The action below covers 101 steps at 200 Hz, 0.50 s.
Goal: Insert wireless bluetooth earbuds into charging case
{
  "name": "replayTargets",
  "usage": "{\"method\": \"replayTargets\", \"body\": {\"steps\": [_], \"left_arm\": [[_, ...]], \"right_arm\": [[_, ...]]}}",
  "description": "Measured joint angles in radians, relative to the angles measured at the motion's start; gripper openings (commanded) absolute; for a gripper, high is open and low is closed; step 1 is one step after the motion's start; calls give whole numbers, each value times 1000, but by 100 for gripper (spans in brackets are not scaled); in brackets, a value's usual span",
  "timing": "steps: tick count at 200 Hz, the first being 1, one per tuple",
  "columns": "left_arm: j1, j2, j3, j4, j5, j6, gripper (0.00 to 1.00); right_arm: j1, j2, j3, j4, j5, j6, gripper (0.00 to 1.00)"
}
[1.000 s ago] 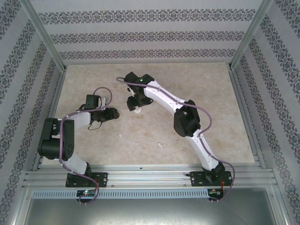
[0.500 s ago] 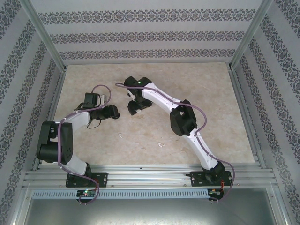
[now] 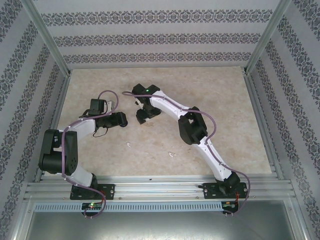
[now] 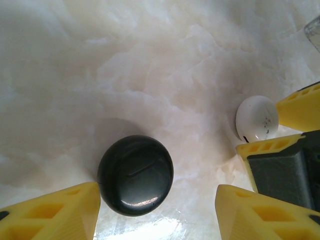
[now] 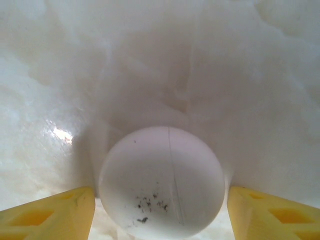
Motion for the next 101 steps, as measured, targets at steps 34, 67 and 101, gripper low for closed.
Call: {"method": "replayTargets", "body": {"steps": [34,67,101], "left_arm": [[0,-8,7,0,23,-4,62],[0,-23,11,5,51,-8,62],[0,-34,11,4,72,-8,62]], "right_arm": [[0,2,0,2,0,-28,68],[-5,2,0,2,3,-49,56],[-9,2,-3,23,3,-89,47]]}}
